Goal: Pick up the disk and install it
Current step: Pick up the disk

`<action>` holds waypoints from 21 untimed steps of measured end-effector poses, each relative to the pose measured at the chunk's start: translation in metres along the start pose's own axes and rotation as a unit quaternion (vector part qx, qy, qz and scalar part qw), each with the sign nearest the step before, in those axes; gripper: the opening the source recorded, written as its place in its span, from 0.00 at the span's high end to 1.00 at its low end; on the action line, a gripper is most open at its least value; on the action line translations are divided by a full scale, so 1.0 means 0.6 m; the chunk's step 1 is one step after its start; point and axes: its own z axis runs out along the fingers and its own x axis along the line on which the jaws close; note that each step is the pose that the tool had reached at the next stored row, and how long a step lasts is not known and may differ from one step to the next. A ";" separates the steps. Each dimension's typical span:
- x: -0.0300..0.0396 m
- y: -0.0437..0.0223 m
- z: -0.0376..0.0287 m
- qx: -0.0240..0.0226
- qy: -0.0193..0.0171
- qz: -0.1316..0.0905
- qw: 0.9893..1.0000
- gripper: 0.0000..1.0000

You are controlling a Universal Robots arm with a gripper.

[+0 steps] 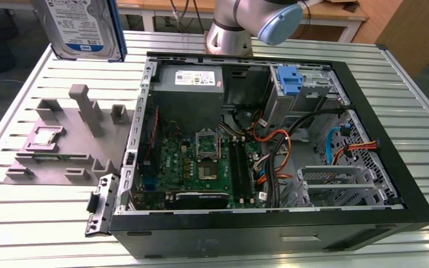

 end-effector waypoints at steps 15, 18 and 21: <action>0.000 -0.010 0.000 0.000 0.000 0.000 1.000 0.63; 0.000 -0.011 0.000 0.000 0.000 0.000 1.000 0.63; -0.001 -0.013 0.000 0.000 0.000 0.000 1.000 0.63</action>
